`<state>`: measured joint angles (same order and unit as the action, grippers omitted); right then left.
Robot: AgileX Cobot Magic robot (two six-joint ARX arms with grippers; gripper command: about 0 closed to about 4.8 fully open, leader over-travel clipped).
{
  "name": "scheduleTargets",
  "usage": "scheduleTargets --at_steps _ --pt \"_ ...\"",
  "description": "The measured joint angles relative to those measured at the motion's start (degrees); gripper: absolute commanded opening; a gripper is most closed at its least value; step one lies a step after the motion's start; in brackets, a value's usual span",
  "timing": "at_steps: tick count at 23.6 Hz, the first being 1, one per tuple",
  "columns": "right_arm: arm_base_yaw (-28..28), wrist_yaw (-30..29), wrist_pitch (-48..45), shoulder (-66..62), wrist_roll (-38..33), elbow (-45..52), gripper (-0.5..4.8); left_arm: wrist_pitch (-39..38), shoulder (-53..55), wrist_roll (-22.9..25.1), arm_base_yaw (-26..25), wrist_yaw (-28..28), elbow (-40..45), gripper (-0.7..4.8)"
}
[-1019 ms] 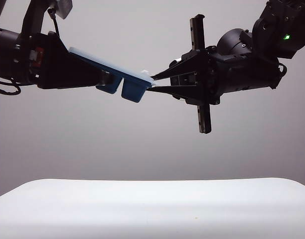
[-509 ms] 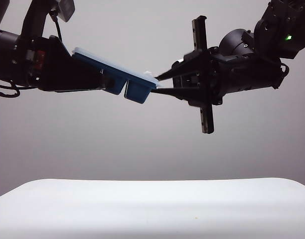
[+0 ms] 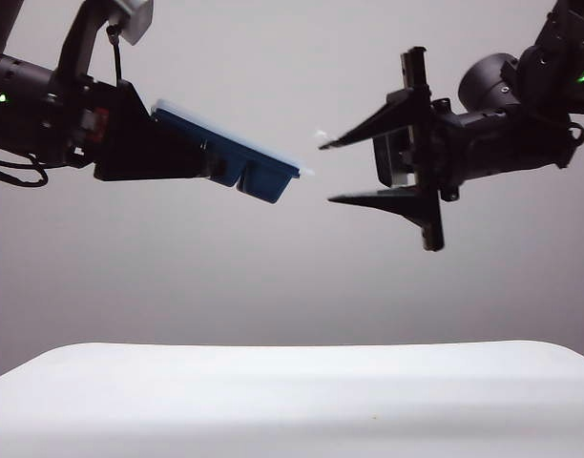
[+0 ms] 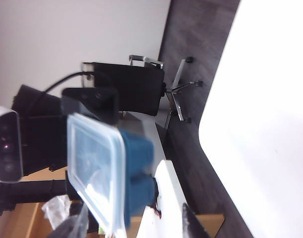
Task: Pick up the ice cube tray, remove its lid, and then place both the tray and the lid back on the table.
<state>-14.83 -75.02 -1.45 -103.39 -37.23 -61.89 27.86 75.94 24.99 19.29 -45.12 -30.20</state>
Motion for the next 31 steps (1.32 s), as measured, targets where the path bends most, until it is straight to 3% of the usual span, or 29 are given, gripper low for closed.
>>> scheduleTargets --at_steps 4,8,19,26,31 --pt "-0.9 -0.3 13.1 0.0 6.7 0.0 2.26 2.2 0.0 0.0 0.0 2.8 0.0 1.52" --pt "-2.3 -0.7 17.0 0.0 9.4 0.1 1.99 2.8 0.0 0.0 0.0 3.9 0.0 1.52" --pt "-2.7 -0.9 15.8 0.0 9.6 0.0 1.99 -1.5 0.0 0.9 0.0 4.2 0.0 1.52" --pt "-2.7 -1.2 6.3 0.0 0.9 0.0 1.98 -1.4 1.3 1.1 1.2 4.2 0.0 1.52" --pt "-3.5 -1.3 4.9 0.0 -1.1 0.0 1.98 1.4 2.1 1.1 2.2 5.3 0.0 1.52"
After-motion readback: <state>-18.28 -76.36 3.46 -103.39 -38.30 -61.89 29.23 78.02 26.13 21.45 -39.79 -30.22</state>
